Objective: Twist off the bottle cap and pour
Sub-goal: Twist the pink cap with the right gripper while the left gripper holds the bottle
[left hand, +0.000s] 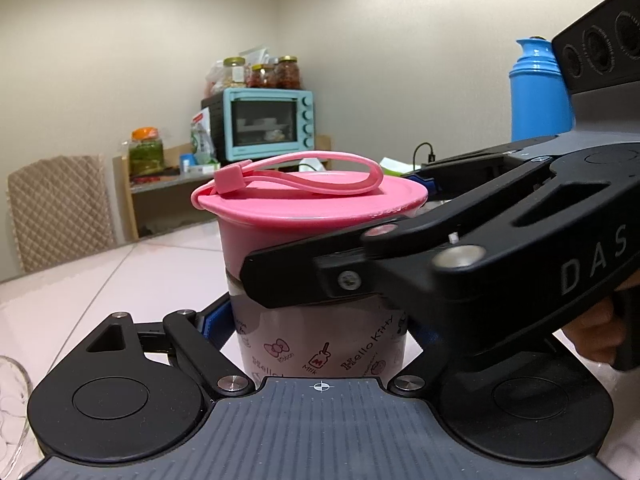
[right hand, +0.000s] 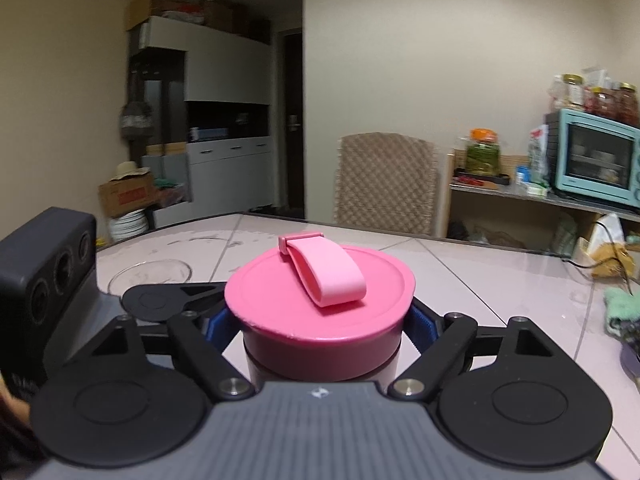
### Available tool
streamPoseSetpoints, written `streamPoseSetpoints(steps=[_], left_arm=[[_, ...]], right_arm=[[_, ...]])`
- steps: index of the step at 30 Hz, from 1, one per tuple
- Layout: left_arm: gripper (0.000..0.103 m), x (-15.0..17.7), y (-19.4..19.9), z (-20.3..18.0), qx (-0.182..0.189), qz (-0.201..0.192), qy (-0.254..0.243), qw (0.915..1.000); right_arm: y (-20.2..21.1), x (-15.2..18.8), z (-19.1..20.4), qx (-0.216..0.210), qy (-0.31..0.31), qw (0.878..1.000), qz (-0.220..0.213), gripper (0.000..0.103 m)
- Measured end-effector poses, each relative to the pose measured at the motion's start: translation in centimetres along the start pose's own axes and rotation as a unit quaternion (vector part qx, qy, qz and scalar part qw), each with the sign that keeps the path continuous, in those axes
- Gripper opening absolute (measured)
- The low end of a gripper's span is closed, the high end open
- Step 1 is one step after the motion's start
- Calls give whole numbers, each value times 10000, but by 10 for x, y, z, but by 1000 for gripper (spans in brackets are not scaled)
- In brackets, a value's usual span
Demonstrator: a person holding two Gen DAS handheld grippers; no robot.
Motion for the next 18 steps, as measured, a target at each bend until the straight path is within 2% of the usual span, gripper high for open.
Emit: streamPoseSetpoints(steps=[7,13,18], left_arm=[[89,0,-1,2,33,-5,-10,10000],[89,0,-2,6,60,-15,-18,10000],[89,2,-2,9,102,-21,-25,9999]], right_arm=[[-3,3,-26,-1021,361,9940,-155,85],[-11,4,-51,-1964,629,9781,-269,85],[-12,-4,-57,-2463,817,9652,-316,85]])
Point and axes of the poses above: each gripper's, at about its wrist camera, not at the fingertips, and y roughly against the way its jaws point, z to its left, x to its underside, the point moved 1 cm from there along -y, roughly the way its jaws point, and after that the axes turned 10 degrees about y, right-handed, at the moved point
